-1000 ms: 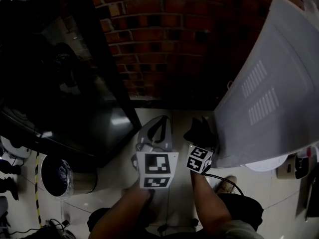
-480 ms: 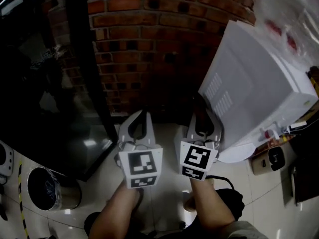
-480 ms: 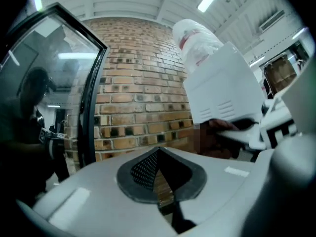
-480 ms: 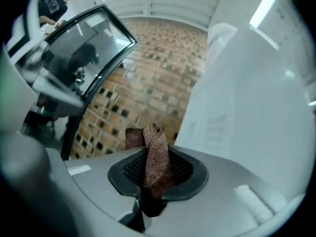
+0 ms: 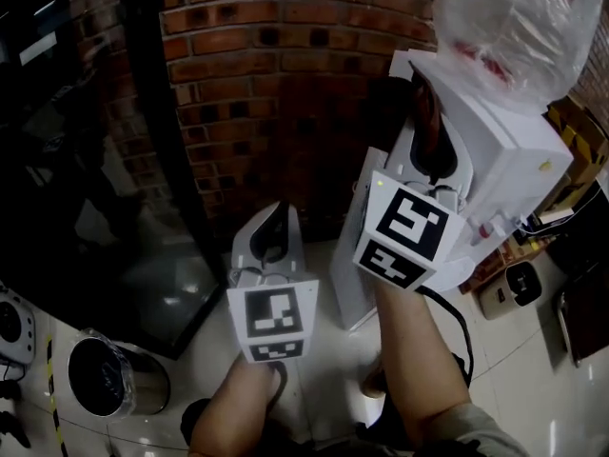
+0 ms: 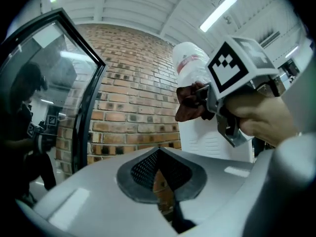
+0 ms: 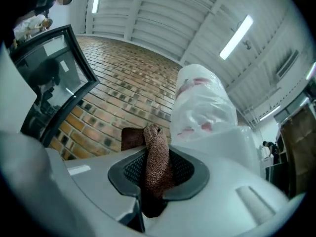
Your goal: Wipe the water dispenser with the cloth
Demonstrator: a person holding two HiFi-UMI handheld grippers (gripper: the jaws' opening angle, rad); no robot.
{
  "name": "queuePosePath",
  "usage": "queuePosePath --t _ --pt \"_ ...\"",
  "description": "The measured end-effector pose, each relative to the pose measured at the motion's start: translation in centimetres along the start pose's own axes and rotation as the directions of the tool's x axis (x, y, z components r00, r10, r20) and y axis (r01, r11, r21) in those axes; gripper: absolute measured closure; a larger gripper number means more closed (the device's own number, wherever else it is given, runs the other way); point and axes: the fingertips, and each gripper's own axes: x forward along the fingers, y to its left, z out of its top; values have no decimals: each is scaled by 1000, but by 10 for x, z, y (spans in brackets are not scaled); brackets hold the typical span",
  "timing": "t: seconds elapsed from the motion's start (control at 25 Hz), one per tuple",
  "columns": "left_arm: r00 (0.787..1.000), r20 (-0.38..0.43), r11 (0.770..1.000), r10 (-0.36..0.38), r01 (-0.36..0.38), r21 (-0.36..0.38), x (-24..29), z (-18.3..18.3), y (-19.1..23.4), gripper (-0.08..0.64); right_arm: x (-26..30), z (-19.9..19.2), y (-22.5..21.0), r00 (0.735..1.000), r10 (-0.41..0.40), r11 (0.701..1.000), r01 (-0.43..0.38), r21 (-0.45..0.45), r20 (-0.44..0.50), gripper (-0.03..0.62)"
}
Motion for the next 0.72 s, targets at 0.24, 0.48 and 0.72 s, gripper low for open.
queuePosePath --t 0.24,0.48,0.72 --pt "999 39 1000 -10 10 -7 -10 17 0 560 4 2 -13 994 -96 995 97 14 -61 512" --pt "1000 -16 1000 14 -14 3 -11 -6 8 560 -2 -40 -9 984 -88 995 95 37 -155 512" --pt "993 -100 998 61 -60 11 -4 -54 20 560 -30 -115 10 970 -45 999 47 -1 -239 512"
